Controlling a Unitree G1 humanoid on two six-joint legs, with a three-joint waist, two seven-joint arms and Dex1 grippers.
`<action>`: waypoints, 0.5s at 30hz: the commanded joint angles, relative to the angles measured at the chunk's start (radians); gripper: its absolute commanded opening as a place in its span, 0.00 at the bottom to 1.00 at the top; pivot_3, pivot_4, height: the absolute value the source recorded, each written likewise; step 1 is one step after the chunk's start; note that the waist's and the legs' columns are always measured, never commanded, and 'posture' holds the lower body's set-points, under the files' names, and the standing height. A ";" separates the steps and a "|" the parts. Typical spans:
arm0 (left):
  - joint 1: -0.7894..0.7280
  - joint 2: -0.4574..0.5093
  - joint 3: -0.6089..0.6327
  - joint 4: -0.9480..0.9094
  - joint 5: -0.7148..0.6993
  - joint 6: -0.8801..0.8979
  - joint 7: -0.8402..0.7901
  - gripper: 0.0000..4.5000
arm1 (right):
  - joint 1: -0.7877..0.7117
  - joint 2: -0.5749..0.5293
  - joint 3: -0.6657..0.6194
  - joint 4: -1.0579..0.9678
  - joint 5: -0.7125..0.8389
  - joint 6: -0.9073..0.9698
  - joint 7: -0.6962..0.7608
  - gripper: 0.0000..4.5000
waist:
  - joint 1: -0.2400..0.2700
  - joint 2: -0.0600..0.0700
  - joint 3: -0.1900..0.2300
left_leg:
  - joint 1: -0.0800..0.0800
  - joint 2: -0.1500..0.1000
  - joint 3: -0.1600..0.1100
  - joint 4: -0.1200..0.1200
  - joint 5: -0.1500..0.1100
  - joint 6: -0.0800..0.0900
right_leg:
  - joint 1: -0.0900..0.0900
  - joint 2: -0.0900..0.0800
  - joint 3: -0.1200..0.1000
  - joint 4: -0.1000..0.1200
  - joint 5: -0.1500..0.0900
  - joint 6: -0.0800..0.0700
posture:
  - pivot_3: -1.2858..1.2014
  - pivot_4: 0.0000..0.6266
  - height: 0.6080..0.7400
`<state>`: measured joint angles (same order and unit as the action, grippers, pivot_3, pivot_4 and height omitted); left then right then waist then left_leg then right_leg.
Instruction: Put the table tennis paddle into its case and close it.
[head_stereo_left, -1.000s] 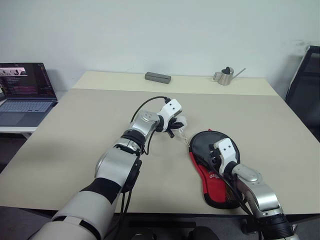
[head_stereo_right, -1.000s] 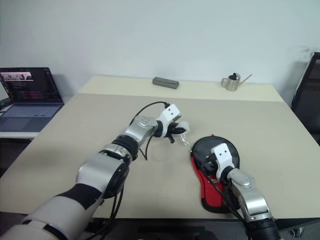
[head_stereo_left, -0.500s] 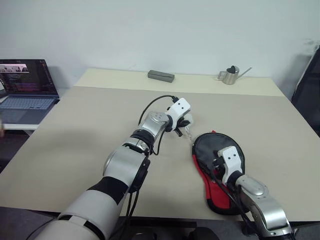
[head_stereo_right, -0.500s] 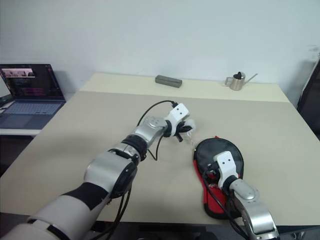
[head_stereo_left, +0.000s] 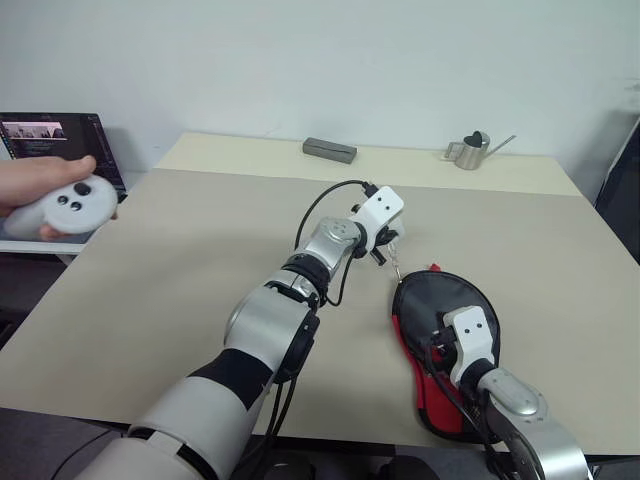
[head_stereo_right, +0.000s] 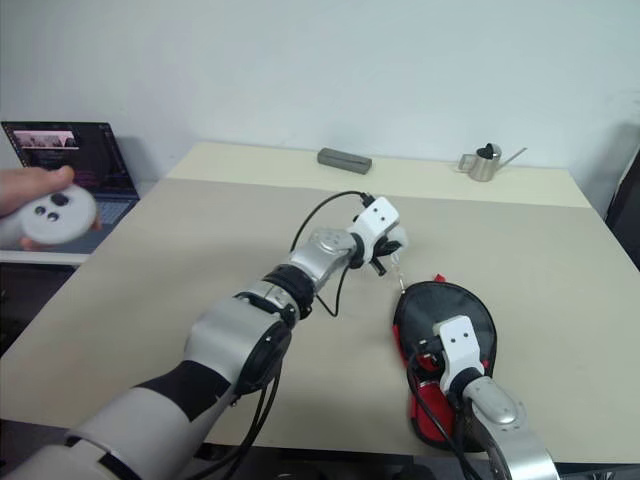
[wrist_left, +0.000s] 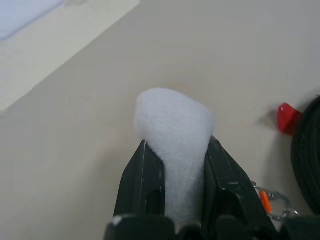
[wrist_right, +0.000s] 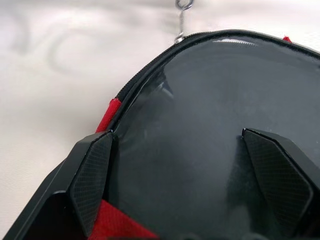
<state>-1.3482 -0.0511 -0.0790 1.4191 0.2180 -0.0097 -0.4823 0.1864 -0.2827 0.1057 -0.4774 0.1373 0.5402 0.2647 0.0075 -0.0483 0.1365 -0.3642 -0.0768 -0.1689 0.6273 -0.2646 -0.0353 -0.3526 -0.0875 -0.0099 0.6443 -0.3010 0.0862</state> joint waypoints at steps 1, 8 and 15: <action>-0.087 0.011 0.038 -0.041 0.003 -0.022 0.096 0.12 | 0.147 -0.002 0.086 0.137 0.000 0.177 0.006 1.00 | 0.000 0.000 0.000 | 0.000 0.000 0.000 0.000 0.000 0.000 | 0.000 0.000 0.000 0.000 0.000 0.000 | 0.52 0.24 1.00; -0.106 0.001 0.041 -0.038 0.027 -0.016 0.168 0.12 | 0.142 0.000 0.092 0.137 -0.001 0.180 0.000 1.00 | -0.001 0.000 0.001 | 0.000 0.000 0.001 0.000 0.000 0.000 | 0.000 0.000 0.000 0.001 0.000 0.000 | 0.52 0.24 1.00; -0.065 -0.033 0.015 -0.036 0.049 0.000 0.091 0.12 | 0.125 -0.001 0.086 0.148 -0.002 0.177 0.002 1.00 | -0.001 0.000 0.001 | 0.000 0.000 0.001 0.000 0.000 0.000 | 0.000 0.000 0.000 0.001 0.000 0.000 | 0.52 0.24 1.00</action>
<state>-1.3679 -0.0886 -0.0707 1.4330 0.2600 0.0015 -0.3899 0.1992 -0.2795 0.1111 -0.4988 0.1365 0.5530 0.2512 0.0069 -0.0480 0.1371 -0.3644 -0.0767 -0.1675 0.6275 -0.2647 -0.0355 -0.3526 -0.0875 -0.0097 0.6449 -0.3011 0.0861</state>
